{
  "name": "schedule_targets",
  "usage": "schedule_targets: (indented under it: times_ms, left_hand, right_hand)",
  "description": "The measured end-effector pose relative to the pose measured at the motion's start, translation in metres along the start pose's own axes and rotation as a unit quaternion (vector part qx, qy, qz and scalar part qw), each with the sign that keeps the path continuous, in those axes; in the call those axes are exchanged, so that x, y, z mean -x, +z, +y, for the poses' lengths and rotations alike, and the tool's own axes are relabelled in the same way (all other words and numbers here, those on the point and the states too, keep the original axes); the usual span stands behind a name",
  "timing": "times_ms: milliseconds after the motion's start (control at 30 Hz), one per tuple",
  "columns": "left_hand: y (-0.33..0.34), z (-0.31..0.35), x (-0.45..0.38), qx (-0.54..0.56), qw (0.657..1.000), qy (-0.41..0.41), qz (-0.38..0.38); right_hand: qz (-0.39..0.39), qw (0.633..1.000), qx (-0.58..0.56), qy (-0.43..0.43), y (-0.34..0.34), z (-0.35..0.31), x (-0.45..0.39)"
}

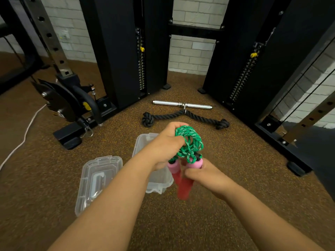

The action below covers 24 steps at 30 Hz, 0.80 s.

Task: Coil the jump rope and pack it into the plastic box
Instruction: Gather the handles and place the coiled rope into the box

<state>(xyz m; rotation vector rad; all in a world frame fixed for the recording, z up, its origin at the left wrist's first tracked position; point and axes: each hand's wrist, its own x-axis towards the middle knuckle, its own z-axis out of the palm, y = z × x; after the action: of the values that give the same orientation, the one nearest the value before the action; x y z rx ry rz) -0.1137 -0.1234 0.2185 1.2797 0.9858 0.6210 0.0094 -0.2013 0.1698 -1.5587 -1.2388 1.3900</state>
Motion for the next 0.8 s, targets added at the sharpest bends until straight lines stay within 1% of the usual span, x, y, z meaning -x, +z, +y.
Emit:
schedule_targets:
  times_ms: [133, 200, 267, 300, 367, 433, 500, 567, 733, 800]
  left_hand:
    - [-0.012, 0.001, -0.002, 0.059, 0.997, -0.056, -0.012]
    - [-0.022, 0.002, -0.006, 0.118, 0.99, -0.083, 0.01]
    - [-0.029, 0.002, -0.014, 0.19, 0.975, -0.105, 0.034]
    - [-0.031, 0.002, -0.019, 0.207, 0.971, -0.112, 0.044]
    - [-0.03, -0.001, -0.026, 0.207, 0.969, -0.121, 0.054]
    - [-0.029, -0.008, -0.032, 0.201, 0.968, -0.135, 0.064]
    - [-0.034, -0.017, -0.042, 0.226, 0.959, -0.151, 0.078]
    - [-0.042, -0.025, -0.054, 0.239, 0.952, -0.162, 0.1]
    - [-0.061, -0.047, -0.089, 0.205, 0.954, -0.178, 0.129]
    - [-0.068, -0.056, -0.102, 0.204, 0.954, -0.18, 0.127]
  right_hand:
    - [-0.025, 0.998, -0.047, 0.017, 0.029, 0.009, -0.005]
    - [-0.016, 0.997, -0.072, 0.028, 0.043, 0.011, -0.011]
    - [0.003, 0.992, -0.124, 0.035, 0.05, 0.011, -0.016]
    - [0.012, 0.988, -0.147, 0.035, 0.052, 0.011, -0.019]
    - [0.023, 0.986, -0.162, 0.038, 0.053, 0.017, -0.024]
    - [0.017, 0.988, -0.137, 0.063, 0.054, 0.026, -0.026]
    - [-0.002, 0.991, -0.097, 0.094, 0.054, 0.035, -0.03]
    - [-0.014, 0.991, -0.079, 0.108, 0.055, 0.042, -0.04]
    - [0.001, 0.988, -0.125, 0.091, 0.061, 0.059, -0.074]
    - [0.013, 0.987, -0.132, 0.085, 0.062, 0.065, -0.087]
